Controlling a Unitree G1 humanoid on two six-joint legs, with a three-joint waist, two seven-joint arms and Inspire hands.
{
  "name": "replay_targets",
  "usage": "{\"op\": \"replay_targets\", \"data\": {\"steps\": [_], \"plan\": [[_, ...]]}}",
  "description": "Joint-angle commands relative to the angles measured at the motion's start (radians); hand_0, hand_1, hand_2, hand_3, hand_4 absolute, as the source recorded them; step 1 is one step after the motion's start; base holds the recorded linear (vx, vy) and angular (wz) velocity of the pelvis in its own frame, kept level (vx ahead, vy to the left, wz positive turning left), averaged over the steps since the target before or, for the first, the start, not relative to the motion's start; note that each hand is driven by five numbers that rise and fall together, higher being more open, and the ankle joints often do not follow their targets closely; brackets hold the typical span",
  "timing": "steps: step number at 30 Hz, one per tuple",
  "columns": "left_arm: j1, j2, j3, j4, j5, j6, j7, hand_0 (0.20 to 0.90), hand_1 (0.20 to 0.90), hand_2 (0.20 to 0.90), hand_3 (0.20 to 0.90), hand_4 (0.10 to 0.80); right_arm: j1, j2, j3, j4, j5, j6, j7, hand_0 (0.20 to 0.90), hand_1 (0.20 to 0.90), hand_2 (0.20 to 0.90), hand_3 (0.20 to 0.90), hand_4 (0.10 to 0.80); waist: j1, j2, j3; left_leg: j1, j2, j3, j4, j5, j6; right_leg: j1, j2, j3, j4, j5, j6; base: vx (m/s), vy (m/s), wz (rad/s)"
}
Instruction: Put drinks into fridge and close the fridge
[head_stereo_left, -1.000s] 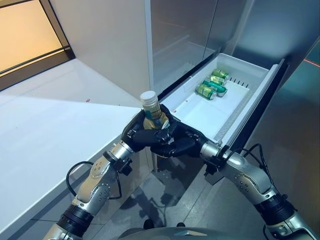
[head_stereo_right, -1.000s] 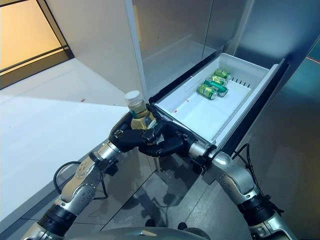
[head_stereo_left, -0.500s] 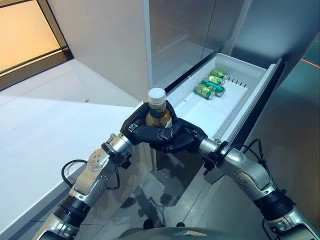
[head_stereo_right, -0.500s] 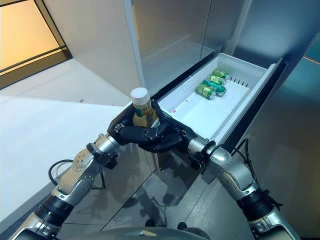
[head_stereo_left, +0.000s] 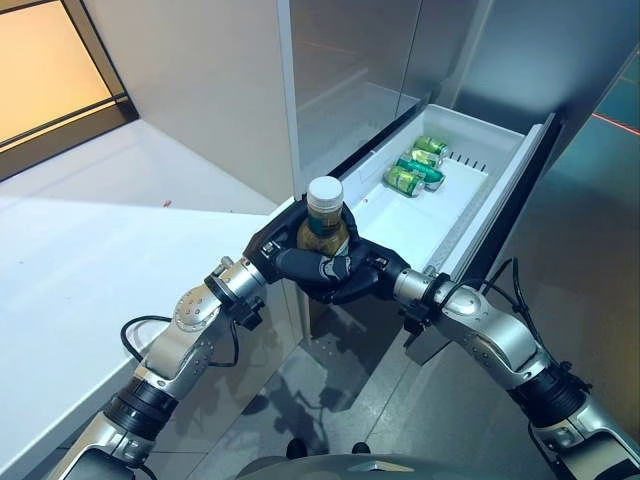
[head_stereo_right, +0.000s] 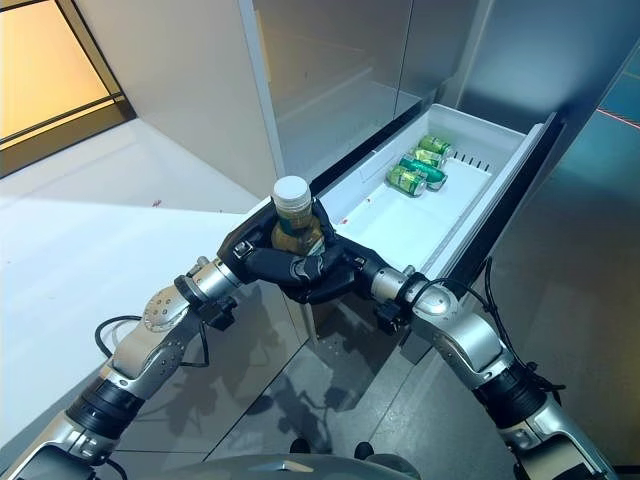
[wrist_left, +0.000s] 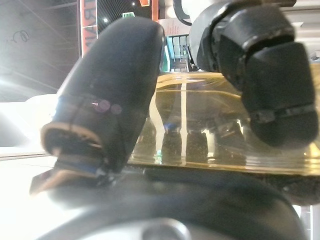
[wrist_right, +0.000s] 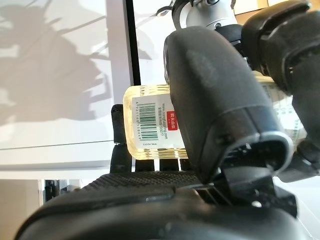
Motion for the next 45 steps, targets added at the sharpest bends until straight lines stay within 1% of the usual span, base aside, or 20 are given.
{"op": "replay_targets", "data": {"steps": [1,4,5,6,7,8,11,13,16,18,19,20,24,28,33,38,39,41,43,45], "plan": [[-0.184,-0.132,-0.13,-0.178,-0.037,-0.173,-0.077,0.3,0.3,0.3,0.2,0.1,-0.236,0.057,-0.046,0.033,-0.005,-0.074,-0.146,0.3,0.3,0.3,0.2,0.1,0.011,-0.001,-0.087,-0.001,-0.034,-0.067,0.001,-0.09,0.022,-0.04,0.03,0.029,0.046,-0.013,0.035,0.0,0.0,0.0],[-0.173,-0.144,-0.132,-0.168,-0.04,-0.166,-0.06,0.3,0.3,0.3,0.2,0.1,-0.242,0.065,-0.062,0.035,0.011,-0.092,-0.174,0.3,0.3,0.3,0.2,0.1,0.012,-0.001,-0.085,-0.001,-0.033,-0.066,0.001,-0.091,0.021,-0.04,0.029,0.024,0.047,-0.015,0.036,0.0,0.0,0.0],[-0.167,-0.147,-0.13,-0.165,-0.042,-0.159,-0.048,0.345,0.345,0.345,0.252,0.152,-0.245,0.066,-0.07,0.033,0.017,-0.098,-0.186,0.3,0.3,0.3,0.2,0.1,0.013,-0.002,-0.084,-0.002,-0.032,-0.064,0.001,-0.091,0.021,-0.041,0.029,0.022,0.047,-0.015,0.037,0.0,0.0,0.0],[-0.165,-0.148,-0.131,-0.162,-0.04,-0.159,-0.04,0.524,0.524,0.524,0.461,0.361,-0.246,0.067,-0.073,0.033,0.019,-0.101,-0.192,0.3,0.3,0.3,0.2,0.1,0.013,-0.002,-0.084,-0.002,-0.032,-0.063,0.001,-0.091,0.021,-0.041,0.028,0.02,0.048,-0.015,0.037,0.0,0.0,0.0],[-0.164,-0.149,-0.131,-0.161,-0.038,-0.16,-0.035,0.858,0.858,0.858,0.851,0.751,-0.247,0.067,-0.075,0.033,0.019,-0.103,-0.195,0.3,0.3,0.3,0.2,0.1,0.014,-0.002,-0.084,-0.002,-0.032,-0.063,0.001,-0.091,0.021,-0.041,0.028,0.02,0.048,-0.016,0.036,0.0,0.0,0.0],[-0.16,-0.152,-0.132,-0.154,-0.033,-0.164,-0.021,0.9,0.9,0.9,0.9,0.8,-0.249,0.069,-0.08,0.036,0.02,-0.111,-0.204,0.3,0.3,0.3,0.2,0.1,0.015,-0.001,-0.083,-0.002,-0.031,-0.061,0.001,-0.091,0.021,-0.041,0.028,0.017,0.047,-0.015,0.037,0.0,0.0,0.0],[-0.145,-0.155,-0.128,-0.145,-0.032,-0.185,0.009,0.9,0.9,0.9,0.9,0.8,-0.255,0.071,-0.1,0.038,0.028,-0.118,-0.227,0.3,0.3,0.3,0.2,0.1,0.016,-0.002,-0.082,-0.002,-0.03,-0.06,0.001,-0.091,0.02,-0.041,0.028,0.015,0.048,-0.016,0.036,0.0,0.0,0.0],[-0.134,-0.158,-0.119,-0.133,-0.039,-0.229,0.048,0.9,0.9,0.9,0.9,0.8,-0.264,0.07,-0.117,0.05,0.037,-0.133,-0.263,0.3,0.3,0.3,0.2,0.1,0.02,-0.004,-0.08,-0.001,-0.031,-0.061,0.001,-0.093,0.02,-0.038,0.027,0.013,0.046,-0.017,0.036,0.0,0.0,0.0],[-0.124,-0.165,-0.091,-0.123,-0.024,-0.323,0.151,0.9,0.9,0.9,0.9,0.8,-0.273,0.072,-0.148,0.071,0.043,-0.147,-0.303,0.3,0.3,0.3,0.2,0.1,0.025,-0.006,-0.079,-0.001,-0.031,-0.065,0.001,-0.093,0.018,-0.036,0.027,0.009,0.044,-0.016,0.034,0.0,0.0,0.0],[-0.116,-0.177,-0.046,-0.123,-0.042,-0.381,0.213,0.9,0.9,0.9,0.9,0.8,-0.276,0.08,-0.179,0.086,0.07,-0.153,-0.345,0.3,0.3,0.3,0.2,0.1,0.032,-0.01,-0.078,-0.001,-0.031,-0.069,0.001,-0.093,0.016,-0.033,0.026,0.004,0.041,-0.016,0.031,0.0,0.0,0.0],[-0.114,-0.179,-0.038,-0.124,-0.043,-0.393,0.225,0.9,0.9,0.9,0.9,0.8,-0.276,0.083,-0.185,0.088,0.078,-0.156,-0.357,0.3,0.3,0.3,0.2,0.1,0.033,-0.011,-0.078,-0.002,-0.031,-0.07,0.001,-0.093,0.016,-0.033,0.026,0.003,0.041,-0.016,0.031,0.0,0.0,0.0],[-0.106,-0.186,-0.008,-0.125,-0.04,-0.415,0.241,0.9,0.9,0.9,0.9,0.8,-0.277,0.091,-0.208,0.097,0.077,-0.163,-0.383,0.3,0.3,0.3,0.2,0.1,0.038,-0.013,-0.079,-0.002,-0.03,-0.073,0.002,-0.094,0.014,-0.032,0.026,-0.002,0.041,-0.017,0.03,0.0,0.0,0.0],[-0.104,-0.18,0.029,-0.136,0.011,-0.426,0.296,0.9,0.9,0.9,0.9,0.8,-0.291,0.085,-0.26,0.129,0.028,-0.199,-0.456,0.3,0.3,0.3,0.2,0.1,0.044,-0.018,-0.078,-0.002,-0.029,-0.076,0.006,-0.097,0.012,-0.03,0.024,-0.013,0.044,-0.021,0.027,0.023,-0.011,0.02],[-0.111,-0.174,0.036,-0.128,0.016,-0.397,0.313,0.9,0.9,0.9,0.9,0.8,-0.309,0.067,-0.283,0.174,-0.06,-0.236,-0.508,0.3,0.3,0.3,0.2,0.1,0.045,-0.017,-0.077,0.002,-0.027,-0.075,0.005,-0.099,0.012,-0.026,0.024,-0.02,0.046,-0.025,0.025,0.013,-0.001,0.02],[-0.113,-0.165,0.036,-0.116,0.018,-0.337,0.32,0.9,0.9,0.9,0.9,0.8,-0.335,0.008,-0.32,0.252,-0.169,-0.278,-0.594,0.3,0.3,0.3,0.2,0.1,0.05,-0.015,-0.074,0.006,-0.023,-0.075,0.006,-0.101,0.01,-0.02,0.025,-0.025,0.05,-0.03,0.024,0.034,-0.005,0.04],[-0.09,-0.157,0.021,-0.097,-0.092,-0.217,0.205,0.9,0.9,0.9,0.9,0.8,-0.385,-0.088,-0.353,0.397,-0.259,-0.325,-0.654,0.3,0.3,0.3,0.2,0.1,0.066,-0.015,-0.068,0.008,-0.021,-0.084,0.011,-0.104,0.007,-0.016,0.025,-0.037,0.063,-0.041,0.021,0.033,-0.022,0.12],[-0.072,-0.158,0.011,-0.096,-0.153,-0.132,0.142,0.9,0.9,0.9,0.9,0.8,-0.402,-0.119,-0.355,0.443,-0.276,-0.332,-0.664,0.3,0.3,0.3,0.2,0.1,0.074,-0.014,-0.066,0.007,-0.02,-0.089,0.013,-0.102,0.007,-0.015,0.024,-0.041,0.068,-0.045,0.02,0.044,-0.03,0.11],[-0.041,-0.156,-0.004,-0.085,-0.223,-0.001,0.08,0.9,0.9,0.9,0.9,0.8,-0.42,-0.158,-0.358,0.505,-0.299,-0.333,-0.66,0.3,0.3,0.3,0.2,0.1,0.083,-0.011,-0.062,0.008,-0.02,-0.096,0.017,-0.102,0.005,-0.014,0.022,-0.051,0.076,-0.05,0.02,0.055,-0.033,0.15],[0.004,-0.151,-0.029,-0.07,-0.345,0.188,0.03,0.9,0.9,0.9,0.9,0.8,-0.439,-0.208,-0.351,0.574,-0.312,-0.33,-0.666,0.3,0.3,0.3,0.2,0.1,0.094,-0.007,-0.057,0.007,-0.019,-0.104,0.019,-0.099,0.002,-0.012,0.02,-0.063,0.083,-0.054,0.019,0.071,-0.037,0.2],[0.093,-0.139,-0.065,-0.032,-0.406,0.391,-0.065,0.9,0.9,0.9,0.9,0.8,-0.463,-0.267,-0.354,0.697,-0.252,-0.353,-0.667,0.3,0.3,0.3,0.2,0.1,0.112,-0.003,-0.049,0.003,-0.017,-0.108,0.03,-0.101,-0.003,-0.009,0.013,-0.088,0.088,-0.059,0.019,0.066,-0.047,0.17]]}}
